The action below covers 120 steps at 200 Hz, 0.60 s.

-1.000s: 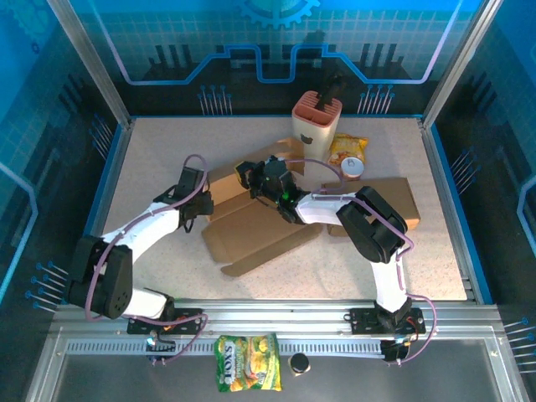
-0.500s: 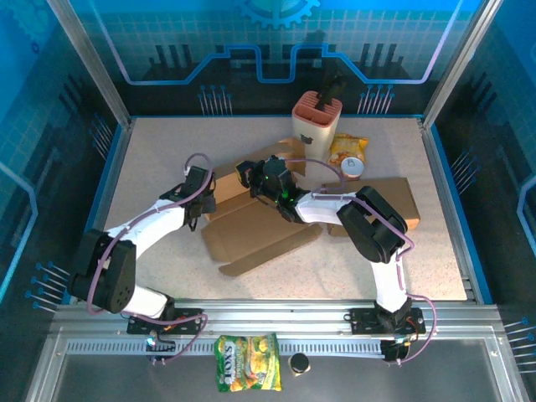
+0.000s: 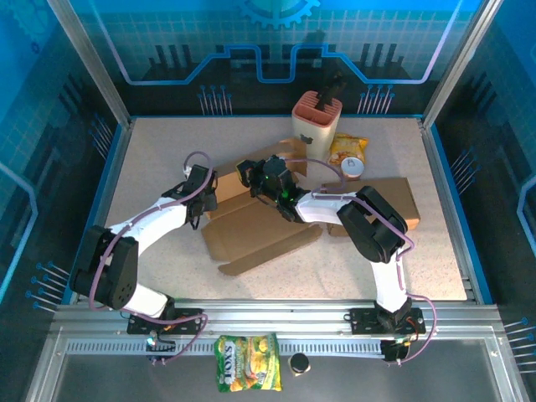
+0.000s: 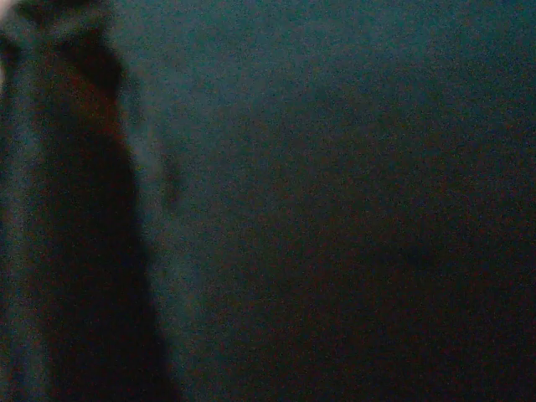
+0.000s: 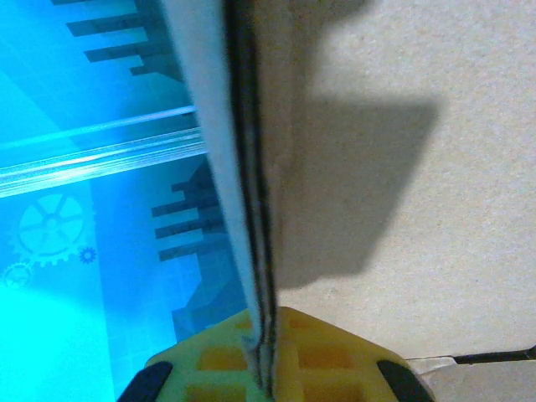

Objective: Fold the paper box

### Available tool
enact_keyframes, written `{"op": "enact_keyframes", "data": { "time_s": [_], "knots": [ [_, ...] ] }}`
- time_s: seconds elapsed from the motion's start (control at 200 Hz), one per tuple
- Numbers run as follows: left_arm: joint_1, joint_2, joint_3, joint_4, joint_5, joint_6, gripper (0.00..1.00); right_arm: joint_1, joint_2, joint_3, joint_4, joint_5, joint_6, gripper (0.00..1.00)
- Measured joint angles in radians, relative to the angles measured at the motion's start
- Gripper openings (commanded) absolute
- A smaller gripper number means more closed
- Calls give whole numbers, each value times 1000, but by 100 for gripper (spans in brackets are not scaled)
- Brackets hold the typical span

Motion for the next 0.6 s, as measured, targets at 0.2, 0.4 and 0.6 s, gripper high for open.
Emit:
{"op": "enact_keyframes", "data": {
  "time_s": [0.2, 0.4, 0.6],
  "knots": [
    [0, 0, 2, -4, -2, -1, 0, 0, 0, 10, -20, -1, -1, 17],
    [0, 0, 13, -12, -9, 1, 0, -3, -37, 21, -138, -68, -42, 47],
    [26, -21, 18, -20, 34, 24, 0, -53, -154, 53, -309, -112, -144, 62]
  ]
}}
